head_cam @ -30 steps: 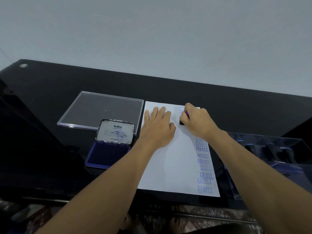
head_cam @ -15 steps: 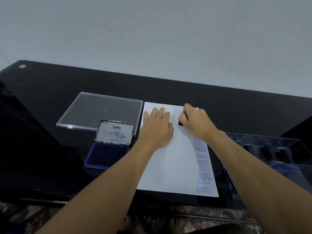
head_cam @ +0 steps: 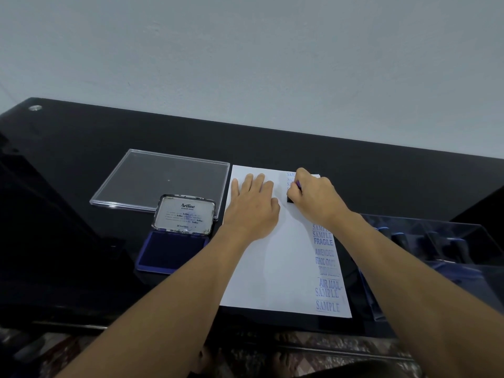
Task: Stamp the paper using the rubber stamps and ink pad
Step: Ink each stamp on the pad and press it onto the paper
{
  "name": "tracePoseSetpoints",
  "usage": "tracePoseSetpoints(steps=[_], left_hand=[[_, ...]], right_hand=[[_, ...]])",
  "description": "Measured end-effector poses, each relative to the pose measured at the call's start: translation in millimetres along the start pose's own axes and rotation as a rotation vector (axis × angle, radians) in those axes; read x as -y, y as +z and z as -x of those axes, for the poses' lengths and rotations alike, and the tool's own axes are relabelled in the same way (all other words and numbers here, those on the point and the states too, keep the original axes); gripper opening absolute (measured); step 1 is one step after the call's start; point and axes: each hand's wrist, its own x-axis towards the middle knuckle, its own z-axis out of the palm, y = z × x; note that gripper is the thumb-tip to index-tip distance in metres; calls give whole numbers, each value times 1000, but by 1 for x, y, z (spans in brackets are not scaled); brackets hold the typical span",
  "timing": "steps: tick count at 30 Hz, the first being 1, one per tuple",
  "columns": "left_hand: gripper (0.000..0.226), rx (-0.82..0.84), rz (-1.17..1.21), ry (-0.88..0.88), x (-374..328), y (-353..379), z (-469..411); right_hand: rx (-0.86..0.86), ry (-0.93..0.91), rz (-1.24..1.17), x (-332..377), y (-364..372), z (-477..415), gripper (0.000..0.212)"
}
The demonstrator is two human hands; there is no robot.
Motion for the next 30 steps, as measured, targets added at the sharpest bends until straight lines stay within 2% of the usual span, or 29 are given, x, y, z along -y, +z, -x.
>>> tracePoseSetpoints(steps=[14,20,30], left_hand=[[45,0,26,-5,0,-2,0],[47,21,46,-21,0,-2,0],[47,41,83,-37,-2,-8,-1]], right_hand=[[60,23,-51,-1,-10,-8,21],[-80,55,-173,-2,-37,-12,26],[-80,54,-155,-6,-48,-11,22]])
